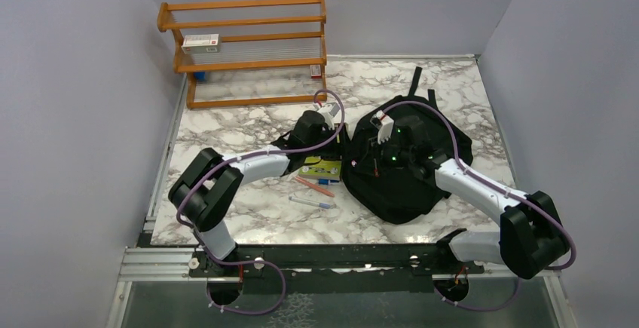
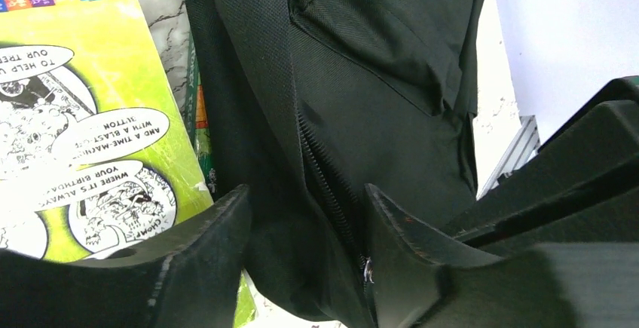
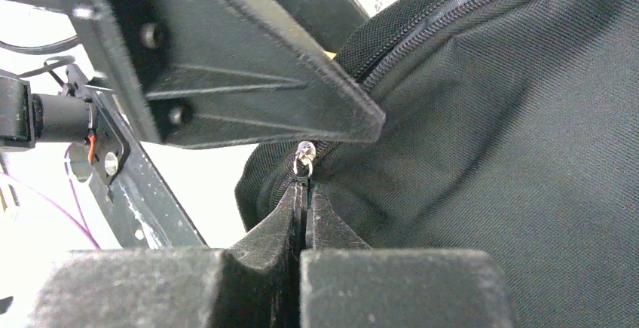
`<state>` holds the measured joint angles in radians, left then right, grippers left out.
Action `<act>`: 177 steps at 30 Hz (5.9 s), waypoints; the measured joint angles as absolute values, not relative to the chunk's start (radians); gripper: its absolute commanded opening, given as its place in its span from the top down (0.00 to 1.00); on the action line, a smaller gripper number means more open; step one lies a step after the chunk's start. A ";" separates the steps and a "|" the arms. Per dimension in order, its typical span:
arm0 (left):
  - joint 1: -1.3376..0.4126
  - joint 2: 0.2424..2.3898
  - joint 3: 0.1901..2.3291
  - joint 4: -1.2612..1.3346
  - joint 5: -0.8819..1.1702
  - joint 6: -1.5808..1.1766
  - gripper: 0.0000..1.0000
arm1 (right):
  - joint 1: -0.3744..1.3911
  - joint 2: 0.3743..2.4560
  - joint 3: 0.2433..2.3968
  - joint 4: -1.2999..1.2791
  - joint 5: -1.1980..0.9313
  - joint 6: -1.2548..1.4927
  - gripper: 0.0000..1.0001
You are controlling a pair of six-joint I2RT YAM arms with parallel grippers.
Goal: Pack the student bag
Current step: Unzip the student bag at the center of the board.
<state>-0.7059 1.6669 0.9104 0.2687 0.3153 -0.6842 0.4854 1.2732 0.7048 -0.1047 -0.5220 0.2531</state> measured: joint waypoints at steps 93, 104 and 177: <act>-0.698 1.644 1.076 0.012 0.174 -0.838 0.50 | 0.484 1.178 0.691 -0.165 -0.429 0.437 0.99; -0.714 1.644 1.023 0.052 0.181 -0.846 0.50 | 0.484 1.178 0.685 -0.165 -0.431 0.438 0.99; -0.248 1.490 1.062 -0.226 0.413 -0.456 1.00 | 0.492 1.320 0.931 -0.634 -0.173 0.456 0.99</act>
<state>-0.2478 1.4902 1.0622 -0.2256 0.4133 -0.4561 0.4919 1.3201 0.9310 -0.6338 -0.1734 0.4564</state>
